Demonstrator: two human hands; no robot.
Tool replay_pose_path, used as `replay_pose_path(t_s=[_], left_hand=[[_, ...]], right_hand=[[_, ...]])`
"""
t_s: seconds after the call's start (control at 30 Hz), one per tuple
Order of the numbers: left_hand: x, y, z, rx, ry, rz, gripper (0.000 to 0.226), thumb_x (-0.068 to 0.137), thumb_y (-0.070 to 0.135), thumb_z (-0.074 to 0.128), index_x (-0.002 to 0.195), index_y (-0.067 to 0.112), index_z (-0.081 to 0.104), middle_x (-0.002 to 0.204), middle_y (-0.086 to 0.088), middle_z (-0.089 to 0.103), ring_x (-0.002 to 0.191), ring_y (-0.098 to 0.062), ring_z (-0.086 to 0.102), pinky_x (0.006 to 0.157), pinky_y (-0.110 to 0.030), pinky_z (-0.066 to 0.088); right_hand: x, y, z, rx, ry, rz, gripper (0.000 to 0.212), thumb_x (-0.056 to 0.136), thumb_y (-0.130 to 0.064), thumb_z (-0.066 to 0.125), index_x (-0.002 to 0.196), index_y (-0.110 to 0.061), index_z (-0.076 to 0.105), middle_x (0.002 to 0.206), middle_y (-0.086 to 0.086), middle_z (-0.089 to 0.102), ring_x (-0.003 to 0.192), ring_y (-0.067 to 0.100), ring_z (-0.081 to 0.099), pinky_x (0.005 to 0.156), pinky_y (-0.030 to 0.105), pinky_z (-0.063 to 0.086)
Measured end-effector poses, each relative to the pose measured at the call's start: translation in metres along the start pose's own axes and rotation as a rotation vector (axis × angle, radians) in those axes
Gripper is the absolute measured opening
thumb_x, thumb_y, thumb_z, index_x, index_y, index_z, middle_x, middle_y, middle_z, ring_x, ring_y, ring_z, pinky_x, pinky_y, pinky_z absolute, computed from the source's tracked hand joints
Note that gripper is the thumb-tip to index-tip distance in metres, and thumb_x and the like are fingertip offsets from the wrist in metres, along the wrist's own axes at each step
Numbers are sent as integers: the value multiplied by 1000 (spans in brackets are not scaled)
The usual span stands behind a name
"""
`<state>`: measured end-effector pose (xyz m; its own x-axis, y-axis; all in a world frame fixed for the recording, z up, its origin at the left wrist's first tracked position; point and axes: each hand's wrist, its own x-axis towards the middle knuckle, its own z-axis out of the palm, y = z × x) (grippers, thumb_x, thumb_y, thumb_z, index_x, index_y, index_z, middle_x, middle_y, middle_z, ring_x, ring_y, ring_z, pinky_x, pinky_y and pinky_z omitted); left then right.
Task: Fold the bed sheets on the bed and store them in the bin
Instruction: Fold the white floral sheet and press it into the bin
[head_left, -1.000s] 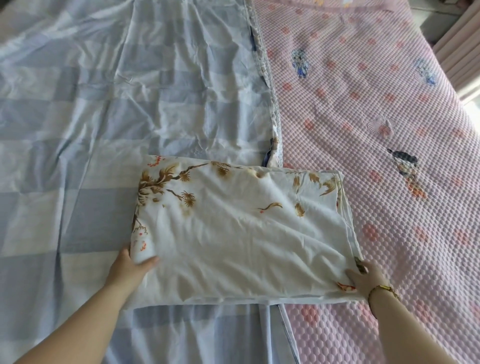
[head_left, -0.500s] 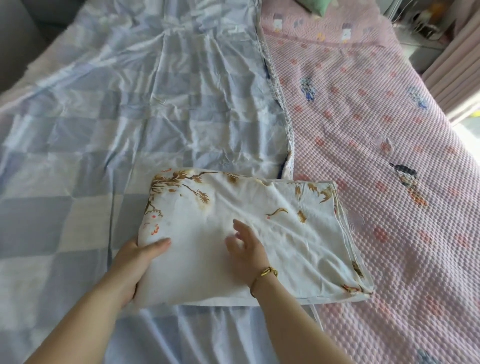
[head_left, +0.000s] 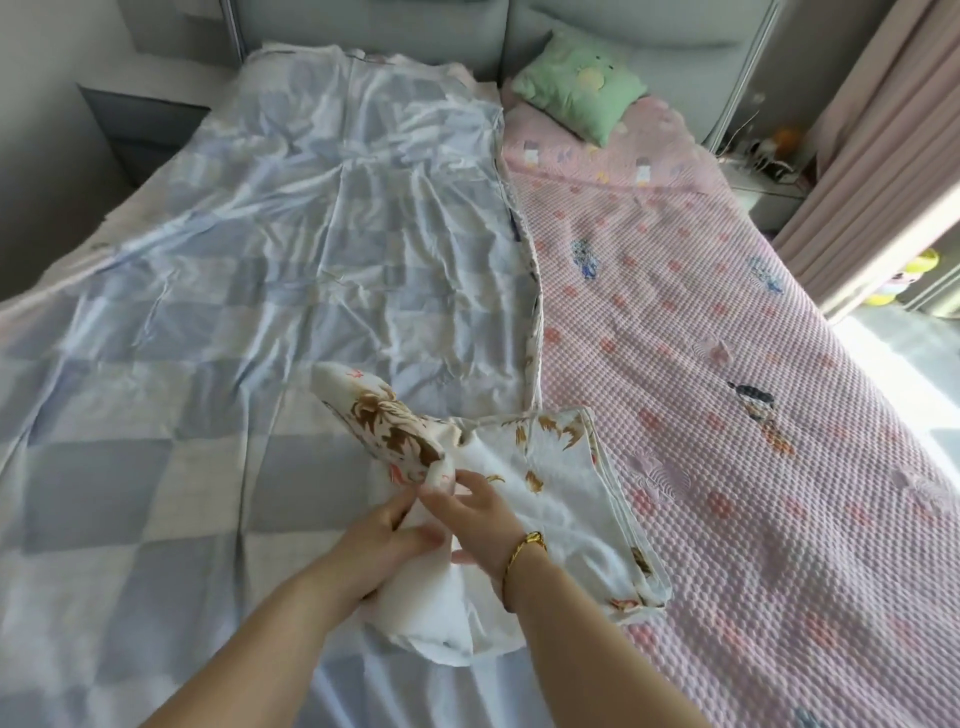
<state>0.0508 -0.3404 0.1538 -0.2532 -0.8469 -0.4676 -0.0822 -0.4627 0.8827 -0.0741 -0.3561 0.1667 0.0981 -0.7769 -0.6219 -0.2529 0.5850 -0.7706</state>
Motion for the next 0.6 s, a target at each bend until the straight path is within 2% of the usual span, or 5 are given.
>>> replay_pose_path(t_s=[0.1, 0.27, 0.4, 0.5, 0.6], left_hand=[[17, 1, 39, -38, -128, 5, 52, 63, 19, 60, 111, 38, 54, 105, 18, 64, 92, 3, 62, 72, -12, 49], [47, -14, 105, 116, -197, 5, 42, 91, -4, 49, 98, 38, 55, 99, 26, 57, 89, 15, 56, 82, -4, 41], [68, -25, 137, 281, 141, 100, 37, 91, 5, 52, 106, 39, 53, 119, 20, 47, 119, -2, 41, 94, -8, 29], [84, -43, 145, 545, 329, 116, 59, 91, 19, 56, 142, 28, 26, 146, 8, 25, 139, -9, 18, 106, -14, 12], [98, -63, 153, 838, 293, -19, 79, 86, 55, 42, 147, 25, 1, 156, 2, 0, 144, -13, 3, 113, -25, 10]], right_hand=[[9, 12, -37, -36, 154, 9, 37, 92, -19, 50, 126, -4, 48, 118, 18, 58, 109, 31, 56, 90, 32, 47], [20, 43, -119, -32, 233, 4, 18, 89, -7, 43, 91, -10, 61, 74, 1, 57, 72, 17, 54, 58, 21, 45], [27, 76, -173, -22, 278, 67, 26, 89, -7, 47, 65, -17, 49, 59, -3, 43, 53, 10, 39, 38, 11, 32], [43, 109, -202, -35, 343, 165, 15, 89, -3, 44, 89, -10, 57, 72, 2, 51, 59, 14, 45, 43, 15, 36], [60, 126, -214, -55, 318, 201, 40, 91, -2, 45, 131, -7, 41, 112, 9, 52, 89, 20, 50, 62, 22, 42]])
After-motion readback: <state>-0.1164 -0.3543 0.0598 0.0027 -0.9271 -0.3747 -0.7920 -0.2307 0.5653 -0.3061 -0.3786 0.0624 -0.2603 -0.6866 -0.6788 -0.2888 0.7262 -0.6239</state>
